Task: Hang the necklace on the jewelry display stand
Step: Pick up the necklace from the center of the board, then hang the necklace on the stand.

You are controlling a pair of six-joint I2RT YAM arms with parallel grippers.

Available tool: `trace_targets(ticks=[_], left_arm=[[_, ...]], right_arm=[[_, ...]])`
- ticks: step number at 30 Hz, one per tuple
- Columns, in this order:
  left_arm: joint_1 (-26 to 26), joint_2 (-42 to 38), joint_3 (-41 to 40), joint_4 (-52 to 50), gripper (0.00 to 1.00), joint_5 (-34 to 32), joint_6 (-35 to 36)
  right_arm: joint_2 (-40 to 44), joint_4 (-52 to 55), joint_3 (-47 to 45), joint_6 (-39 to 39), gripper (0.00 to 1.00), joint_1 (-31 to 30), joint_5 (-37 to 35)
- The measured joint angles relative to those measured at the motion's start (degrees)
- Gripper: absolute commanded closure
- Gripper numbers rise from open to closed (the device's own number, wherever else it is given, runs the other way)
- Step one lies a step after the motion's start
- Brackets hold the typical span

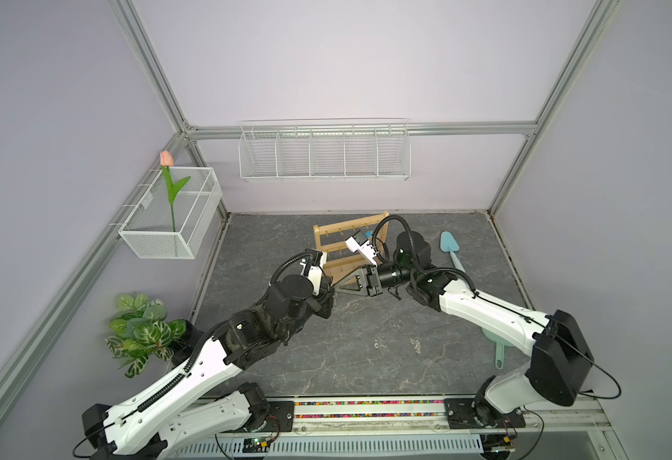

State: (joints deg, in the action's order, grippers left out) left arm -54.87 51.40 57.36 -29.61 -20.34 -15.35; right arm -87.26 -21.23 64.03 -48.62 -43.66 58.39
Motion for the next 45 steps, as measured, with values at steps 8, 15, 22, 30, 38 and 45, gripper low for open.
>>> trace_targets(ticks=[8, 15, 22, 30, 38, 45], left_arm=[[0.17, -2.05, 0.0, 1.53, 1.0, -0.5, 0.24], [0.17, -3.28, 0.0, 2.8, 1.0, -0.5, 0.28], [0.17, -4.9, -0.28, 4.13, 1.0, -0.46, 1.01], [0.17, -6.19, -0.66, 4.48, 1.0, 0.24, 1.14], [0.17, -6.56, -1.49, 4.92, 1.0, 1.99, 1.57], [0.17, -7.52, -1.88, 5.62, 1.0, 3.82, 2.45]], right_arm=[[-0.85, -5.44, -1.2, -3.06, 0.85, 0.0, 0.0], [-2.78, -11.56, -1.86, -6.67, 0.85, 0.0, 0.04], [-3.96, -15.87, -2.54, -9.09, 0.83, 0.0, 0.17], [-4.17, -18.88, -2.89, -10.36, 0.82, 0.07, 0.17], [-4.72, -21.27, -2.93, -11.69, 0.83, 0.17, 0.17], [-5.11, -22.91, -3.54, -12.57, 0.85, 0.52, 0.15]])
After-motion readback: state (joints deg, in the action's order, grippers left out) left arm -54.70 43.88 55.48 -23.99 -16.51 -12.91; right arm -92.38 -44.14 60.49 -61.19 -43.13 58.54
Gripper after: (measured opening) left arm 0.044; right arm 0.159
